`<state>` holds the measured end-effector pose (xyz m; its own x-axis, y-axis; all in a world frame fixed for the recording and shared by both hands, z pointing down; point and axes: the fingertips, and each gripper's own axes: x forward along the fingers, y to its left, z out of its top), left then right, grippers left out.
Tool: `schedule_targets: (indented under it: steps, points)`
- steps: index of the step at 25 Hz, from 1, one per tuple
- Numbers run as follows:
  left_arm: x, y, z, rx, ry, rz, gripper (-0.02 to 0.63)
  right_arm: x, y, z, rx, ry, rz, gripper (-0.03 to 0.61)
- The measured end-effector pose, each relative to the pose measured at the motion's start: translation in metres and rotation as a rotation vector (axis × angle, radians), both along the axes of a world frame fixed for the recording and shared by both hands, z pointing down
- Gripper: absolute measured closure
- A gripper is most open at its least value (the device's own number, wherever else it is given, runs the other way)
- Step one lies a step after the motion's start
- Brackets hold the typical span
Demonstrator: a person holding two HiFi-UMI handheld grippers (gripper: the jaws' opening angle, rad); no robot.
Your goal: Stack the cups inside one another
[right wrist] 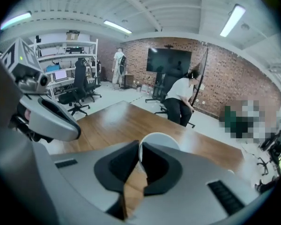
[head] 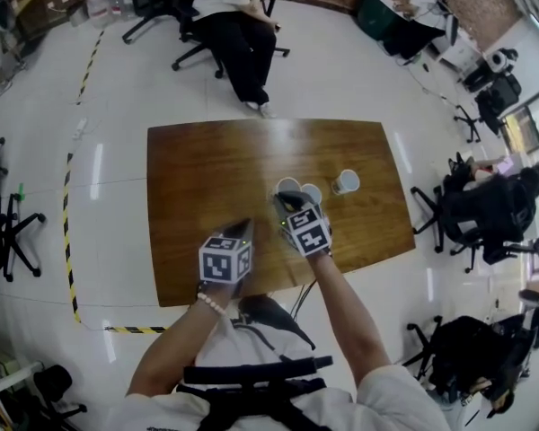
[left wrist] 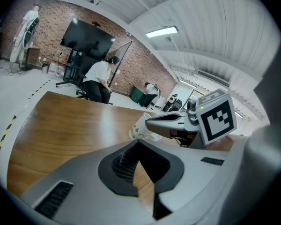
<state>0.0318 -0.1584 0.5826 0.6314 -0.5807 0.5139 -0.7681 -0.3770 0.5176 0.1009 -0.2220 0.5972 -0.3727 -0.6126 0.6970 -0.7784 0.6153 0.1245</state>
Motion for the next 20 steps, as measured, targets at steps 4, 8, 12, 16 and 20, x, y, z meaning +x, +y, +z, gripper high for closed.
schedule_targets:
  steps: [4, 8, 12, 16, 20]
  points:
    - [0.019, -0.002, -0.014, 0.034, 0.001, 0.026, 0.621, 0.018, 0.007, -0.040, 0.065, -0.054, 0.018, 0.546]
    - [0.041, -0.001, -0.021, 0.052, 0.002, 0.057, 0.621, 0.045, 0.013, -0.068, 0.124, -0.059, 0.042, 0.546]
    - [0.062, 0.001, -0.029, 0.068, 0.005, 0.086, 0.621, 0.073, 0.016, -0.094, 0.172, -0.056, 0.071, 0.546]
    - [0.078, 0.001, -0.035, 0.082, 0.004, 0.107, 0.621, 0.096, 0.015, -0.111, 0.211, -0.049, 0.092, 0.546]
    - [0.088, -0.002, -0.042, 0.095, 0.004, 0.116, 0.621, 0.111, 0.012, -0.117, 0.225, -0.048, 0.108, 0.546]
